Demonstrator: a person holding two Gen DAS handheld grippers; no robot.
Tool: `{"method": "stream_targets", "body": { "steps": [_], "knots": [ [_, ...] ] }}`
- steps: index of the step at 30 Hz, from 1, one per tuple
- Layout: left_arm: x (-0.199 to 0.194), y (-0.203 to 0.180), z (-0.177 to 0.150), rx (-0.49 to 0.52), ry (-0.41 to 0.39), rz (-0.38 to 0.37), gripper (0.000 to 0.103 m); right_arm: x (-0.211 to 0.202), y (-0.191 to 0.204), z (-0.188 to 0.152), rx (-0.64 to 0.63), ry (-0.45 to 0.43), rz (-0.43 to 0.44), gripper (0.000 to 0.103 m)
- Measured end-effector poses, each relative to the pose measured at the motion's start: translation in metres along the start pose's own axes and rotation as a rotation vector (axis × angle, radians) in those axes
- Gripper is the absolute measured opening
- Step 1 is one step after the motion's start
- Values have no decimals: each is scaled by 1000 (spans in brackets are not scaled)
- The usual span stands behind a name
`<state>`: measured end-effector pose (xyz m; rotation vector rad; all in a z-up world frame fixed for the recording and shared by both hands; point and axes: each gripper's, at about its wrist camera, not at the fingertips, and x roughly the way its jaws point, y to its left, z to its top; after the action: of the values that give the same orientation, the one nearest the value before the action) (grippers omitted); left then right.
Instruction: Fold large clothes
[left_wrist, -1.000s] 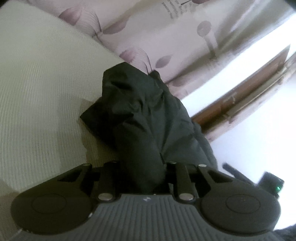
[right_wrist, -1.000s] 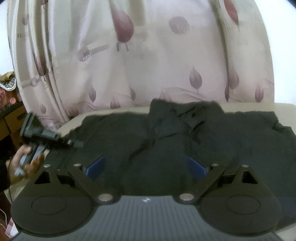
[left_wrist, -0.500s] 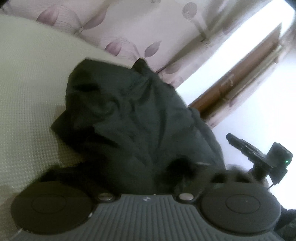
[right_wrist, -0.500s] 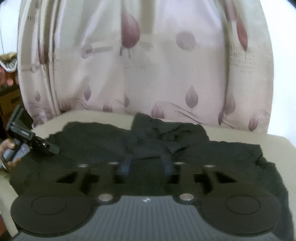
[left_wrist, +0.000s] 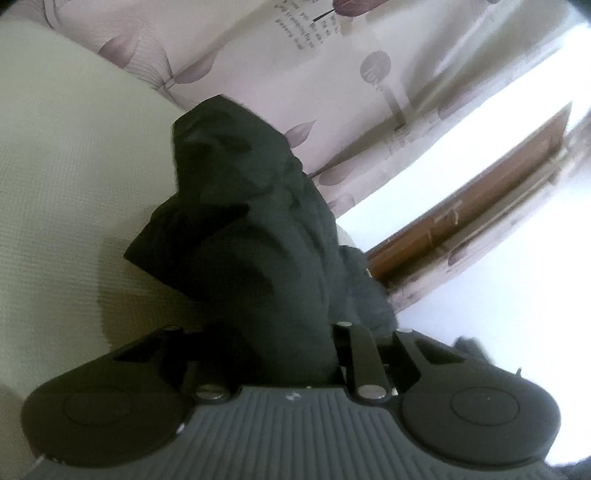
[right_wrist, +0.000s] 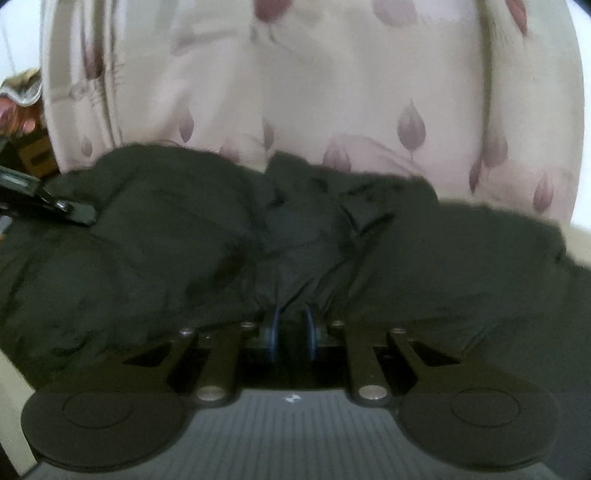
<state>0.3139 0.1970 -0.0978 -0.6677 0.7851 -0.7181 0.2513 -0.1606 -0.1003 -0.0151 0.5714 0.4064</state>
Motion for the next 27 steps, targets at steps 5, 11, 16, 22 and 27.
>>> {"method": "stream_targets", "body": {
  "steps": [5,11,16,22,27],
  "knots": [
    [0,-59,12,-19,3,42,25,10,-16,-5,201,-14,68,14],
    [55,-146,30,37,58,52,25,10,-18,-19,381,-44,135,14],
    [119,-193,27,40,102,72,27,8,-46,-28,546,-24,262,14],
    [161,-216,22,27,103,73,27,-34,-98,-50,693,-34,369,14],
    [183,-224,4,33,126,80,29,-41,-114,-74,705,11,427,13]
  ]
}}
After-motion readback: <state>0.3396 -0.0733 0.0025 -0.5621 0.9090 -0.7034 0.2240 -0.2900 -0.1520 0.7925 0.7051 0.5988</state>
